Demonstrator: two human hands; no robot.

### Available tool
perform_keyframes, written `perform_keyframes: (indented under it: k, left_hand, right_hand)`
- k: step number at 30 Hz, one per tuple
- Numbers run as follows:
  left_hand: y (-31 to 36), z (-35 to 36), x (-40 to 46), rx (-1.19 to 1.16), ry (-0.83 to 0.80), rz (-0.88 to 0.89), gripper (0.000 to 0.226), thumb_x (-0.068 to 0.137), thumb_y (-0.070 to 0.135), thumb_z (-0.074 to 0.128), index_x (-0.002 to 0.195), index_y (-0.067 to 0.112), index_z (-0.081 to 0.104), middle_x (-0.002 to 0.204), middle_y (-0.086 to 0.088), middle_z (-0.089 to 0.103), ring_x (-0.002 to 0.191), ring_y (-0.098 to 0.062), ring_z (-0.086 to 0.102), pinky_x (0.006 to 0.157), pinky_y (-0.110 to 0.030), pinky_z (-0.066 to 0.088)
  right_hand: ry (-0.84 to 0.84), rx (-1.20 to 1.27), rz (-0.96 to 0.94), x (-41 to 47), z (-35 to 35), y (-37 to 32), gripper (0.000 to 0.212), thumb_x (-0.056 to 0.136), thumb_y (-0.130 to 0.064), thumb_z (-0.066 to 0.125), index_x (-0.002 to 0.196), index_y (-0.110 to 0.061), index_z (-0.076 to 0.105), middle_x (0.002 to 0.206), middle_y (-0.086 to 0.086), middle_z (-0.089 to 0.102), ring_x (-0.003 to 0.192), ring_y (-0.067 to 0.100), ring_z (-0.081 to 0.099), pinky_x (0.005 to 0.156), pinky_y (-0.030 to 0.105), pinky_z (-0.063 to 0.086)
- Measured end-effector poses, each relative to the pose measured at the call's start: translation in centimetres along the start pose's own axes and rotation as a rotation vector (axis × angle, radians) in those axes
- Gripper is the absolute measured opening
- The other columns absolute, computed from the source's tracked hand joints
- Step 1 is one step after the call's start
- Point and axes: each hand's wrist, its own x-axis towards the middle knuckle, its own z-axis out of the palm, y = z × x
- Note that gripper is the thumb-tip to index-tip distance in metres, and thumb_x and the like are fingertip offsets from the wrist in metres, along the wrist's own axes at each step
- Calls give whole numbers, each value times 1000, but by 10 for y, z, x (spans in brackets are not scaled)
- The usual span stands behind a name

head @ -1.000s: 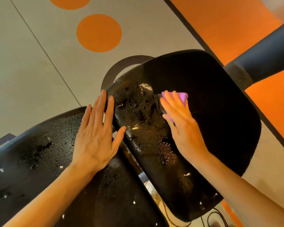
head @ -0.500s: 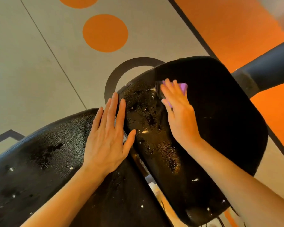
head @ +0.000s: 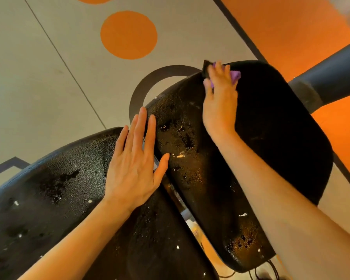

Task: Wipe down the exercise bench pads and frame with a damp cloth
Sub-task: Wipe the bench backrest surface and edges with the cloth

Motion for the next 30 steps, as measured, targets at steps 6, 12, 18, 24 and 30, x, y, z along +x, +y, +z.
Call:
perform_keyframes:
  k: [6,12,18,24,30]
  left_hand:
    - [0,1,0,1,4,-6,78,100,55,24,159,6,6,167,-16,-1,155,-27,8,126,-39,7]
    - [0,2,0,4,24,-3,78,101,54,25,158,4,8,167,-18,2,154,-29,11,125,-42,12]
    - [0,3,-1,6,29,1,78,101,54,25,158,4,8,167,-17,2,154,-29,12,125,-40,10]
    - [0,4,-1,13,24,-4,79,100,53,26,158,4,8,167,-18,1,155,-28,10,125,-41,12]
    - [-1,5,-1,3,30,8,78,101,54,25,159,6,5,167,-16,-1,155,-27,8,126,-41,11]
  right_hand:
    - [-330,-73,-617,-37,-7,10,45,94,-8,49,139,-7,46,149,11,41,143,24,31,119,45,23]
    - [-33,-33,-151,-33,14,-21,40,97,-10,45,138,-7,47,151,13,38,144,28,25,119,50,22]
    - [-165,-77,-352,7,-12,16,43,96,-7,49,138,-10,47,149,10,42,140,24,36,118,37,25]
    - [-192,-28,-454,-63,22,-30,43,95,-4,50,137,-5,48,147,15,43,142,30,32,120,45,20]
    - [-19,-44,-109,-4,9,-5,43,99,-12,45,142,-9,41,152,12,37,144,27,27,117,49,25]
